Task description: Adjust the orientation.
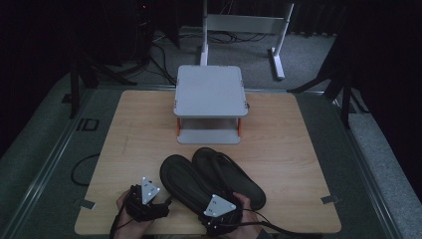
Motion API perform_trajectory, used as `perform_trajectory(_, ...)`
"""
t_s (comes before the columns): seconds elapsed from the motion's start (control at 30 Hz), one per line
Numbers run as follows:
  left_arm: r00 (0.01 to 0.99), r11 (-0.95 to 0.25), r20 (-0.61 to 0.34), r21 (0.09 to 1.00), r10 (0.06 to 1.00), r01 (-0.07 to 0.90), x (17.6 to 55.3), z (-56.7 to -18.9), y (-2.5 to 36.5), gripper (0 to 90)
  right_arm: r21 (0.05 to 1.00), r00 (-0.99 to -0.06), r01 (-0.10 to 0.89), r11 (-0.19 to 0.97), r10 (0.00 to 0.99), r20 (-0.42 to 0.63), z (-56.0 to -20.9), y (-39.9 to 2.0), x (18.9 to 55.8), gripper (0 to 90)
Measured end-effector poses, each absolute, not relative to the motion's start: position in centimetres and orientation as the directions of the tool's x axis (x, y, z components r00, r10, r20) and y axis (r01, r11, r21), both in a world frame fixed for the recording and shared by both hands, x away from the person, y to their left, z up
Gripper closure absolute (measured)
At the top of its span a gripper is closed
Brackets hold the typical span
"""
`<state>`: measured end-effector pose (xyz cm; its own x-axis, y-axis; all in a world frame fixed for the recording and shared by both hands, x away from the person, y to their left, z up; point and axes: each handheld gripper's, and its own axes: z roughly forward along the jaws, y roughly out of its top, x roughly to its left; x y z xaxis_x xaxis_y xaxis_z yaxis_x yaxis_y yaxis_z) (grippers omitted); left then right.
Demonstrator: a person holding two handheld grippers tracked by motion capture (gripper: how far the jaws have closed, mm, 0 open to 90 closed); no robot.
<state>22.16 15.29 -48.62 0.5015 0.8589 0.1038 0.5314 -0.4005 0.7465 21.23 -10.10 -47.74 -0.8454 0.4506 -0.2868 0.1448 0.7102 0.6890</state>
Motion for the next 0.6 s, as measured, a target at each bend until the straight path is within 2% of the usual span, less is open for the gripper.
perform_trajectory(0.07, 0.511, -0.409, 0.104, 0.741, 0.853, 0.533, 22.1, -48.8, 15.0, 16.5, 0.689, -0.845, 0.145, 0.710, 0.451, -0.287, -47.7, -10.1, 21.2, 10.3)
perform_trajectory(0.17, 0.560, -0.435, 0.089, 0.732, 0.824, 0.524, 21.9, -48.9, 14.5, 22.7, 0.686, -0.844, 0.142, 0.714, 0.449, -0.293, -47.7, -10.1, 21.1, 10.4)
perform_trajectory(0.27, 0.589, -0.447, 0.083, 0.738, 0.804, 0.505, 21.7, -48.7, 14.0, 33.1, 0.691, -0.850, 0.133, 0.710, 0.441, -0.289, -47.5, -10.2, 21.0, 18.3)
perform_trajectory(0.3, 0.586, -0.455, 0.100, 0.739, 0.804, 0.497, 21.6, -48.6, 13.8, 33.2, 0.694, -0.855, 0.128, 0.709, 0.433, -0.285, -47.5, -10.2, 20.9, 23.9)
perform_trajectory(0.47, 0.576, -0.448, 0.124, 0.765, 0.808, 0.463, 21.6, -47.7, 13.5, 33.3, 0.731, -0.863, 0.104, 0.675, 0.427, -0.271, -46.7, -10.5, 20.5, 36.8)
perform_trajectory(0.6, 0.583, -0.439, 0.122, 0.782, 0.803, 0.441, 21.8, -46.8, 13.3, 35.8, 0.756, -0.858, 0.091, 0.648, 0.437, -0.271, -45.8, -11.0, 20.5, 38.2)
